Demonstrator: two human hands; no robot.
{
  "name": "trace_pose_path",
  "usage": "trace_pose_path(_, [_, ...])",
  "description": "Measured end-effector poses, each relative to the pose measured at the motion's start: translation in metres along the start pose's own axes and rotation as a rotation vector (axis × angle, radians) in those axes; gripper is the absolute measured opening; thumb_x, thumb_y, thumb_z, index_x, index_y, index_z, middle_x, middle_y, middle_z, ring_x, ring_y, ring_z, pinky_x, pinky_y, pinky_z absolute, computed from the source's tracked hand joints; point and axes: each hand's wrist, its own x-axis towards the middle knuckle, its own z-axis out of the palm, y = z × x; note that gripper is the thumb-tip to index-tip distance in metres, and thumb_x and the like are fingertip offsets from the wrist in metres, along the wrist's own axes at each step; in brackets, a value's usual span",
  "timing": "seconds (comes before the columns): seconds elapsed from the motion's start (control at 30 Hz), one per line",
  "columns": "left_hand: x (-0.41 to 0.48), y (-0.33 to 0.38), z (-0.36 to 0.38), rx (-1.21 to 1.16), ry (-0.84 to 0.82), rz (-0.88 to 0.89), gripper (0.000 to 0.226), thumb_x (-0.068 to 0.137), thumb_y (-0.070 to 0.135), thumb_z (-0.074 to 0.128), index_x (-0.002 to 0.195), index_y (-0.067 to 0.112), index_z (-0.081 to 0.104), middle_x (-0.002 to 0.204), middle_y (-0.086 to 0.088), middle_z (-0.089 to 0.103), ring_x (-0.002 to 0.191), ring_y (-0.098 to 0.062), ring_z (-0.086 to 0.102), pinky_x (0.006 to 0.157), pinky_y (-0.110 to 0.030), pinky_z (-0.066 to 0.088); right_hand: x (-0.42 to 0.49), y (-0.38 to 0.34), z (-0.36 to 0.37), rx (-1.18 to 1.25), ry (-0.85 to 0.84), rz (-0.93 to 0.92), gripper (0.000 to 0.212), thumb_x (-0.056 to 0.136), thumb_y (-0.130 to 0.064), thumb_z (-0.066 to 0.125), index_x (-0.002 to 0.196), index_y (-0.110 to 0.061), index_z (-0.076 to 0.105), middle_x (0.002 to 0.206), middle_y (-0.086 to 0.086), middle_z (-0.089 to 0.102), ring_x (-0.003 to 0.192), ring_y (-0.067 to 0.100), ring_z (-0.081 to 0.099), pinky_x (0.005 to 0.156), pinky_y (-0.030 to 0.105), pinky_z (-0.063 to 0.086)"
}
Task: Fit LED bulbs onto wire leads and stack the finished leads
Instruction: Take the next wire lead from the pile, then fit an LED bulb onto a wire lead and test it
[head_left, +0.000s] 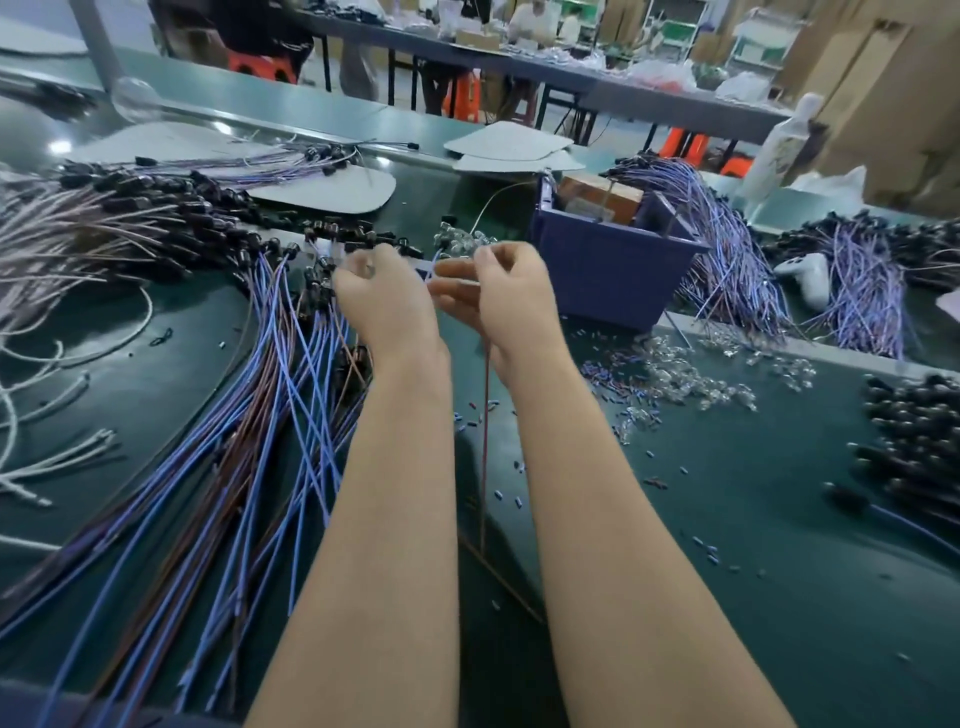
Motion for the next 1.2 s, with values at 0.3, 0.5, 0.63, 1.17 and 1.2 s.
trace_pose_path(0.3, [-0.047, -0.011, 0.047, 0.071, -0.526, -0.185, 0.038, 0.101, 0.032, 0.031, 0.089, 0.007, 0.057, 0.076, -0.002, 0.069, 0.071, -0.017, 0.061, 0.062, -0.026, 0.047, -0.037, -0.043, -0.086, -0.437, -0.057, -0.198, 0.012, 0.097, -0.010, 0.050, 0.085, -0.012, 0.052, 0.077, 0.007, 0.064, 0.067, 0.015, 0.059, 0.065, 0.029, 0.052])
trace_pose_path(0.5, [-0.106, -0.030, 0.089, 0.259, -0.849, 0.225, 0.016, 0.096, 0.003, 0.046, 0.093, 0.017, 0.055, 0.074, 0.003, 0.068, 0.074, -0.009, 0.066, 0.074, -0.023, 0.056, -0.051, -0.043, -0.145, -0.340, -0.003, -0.234, 0.019, 0.092, 0.000, 0.048, 0.079, -0.009, 0.058, 0.062, 0.006, 0.054, 0.052, 0.014, 0.043, 0.053, 0.026, 0.032])
trace_pose_path(0.63, [-0.126, -0.046, 0.099, 0.444, -1.034, 0.364, 0.016, 0.094, 0.007, 0.050, 0.101, 0.016, 0.061, 0.081, 0.002, 0.072, 0.078, -0.016, 0.066, 0.085, -0.037, 0.054, -0.058, -0.049, -0.188, -0.009, -0.087, -0.171, 0.026, 0.094, 0.003, 0.043, 0.087, -0.012, 0.063, 0.063, -0.004, 0.062, 0.055, 0.010, 0.051, 0.055, 0.018, 0.041])
trace_pose_path(1.17, [-0.115, -0.105, 0.075, 0.831, -0.950, 0.509, 0.018, 0.094, 0.015, 0.052, 0.099, 0.009, 0.068, 0.092, -0.008, 0.070, 0.088, -0.025, 0.062, 0.074, -0.024, 0.040, -0.040, -0.021, -0.209, 0.013, 0.531, -0.295, 0.015, 0.095, -0.017, 0.055, 0.081, -0.015, 0.061, 0.064, -0.005, 0.060, 0.057, 0.006, 0.054, 0.058, 0.019, 0.048])
trace_pose_path(1.2, [-0.116, -0.106, 0.074, 0.811, -0.939, 0.525, 0.018, 0.094, 0.014, 0.052, 0.101, 0.009, 0.068, 0.093, -0.008, 0.070, 0.088, -0.024, 0.062, 0.074, -0.023, 0.041, -0.039, -0.016, -0.207, -0.144, 0.483, -0.273, 0.016, 0.095, -0.017, 0.055, 0.081, -0.014, 0.061, 0.067, -0.002, 0.059, 0.059, 0.008, 0.053, 0.059, 0.021, 0.046])
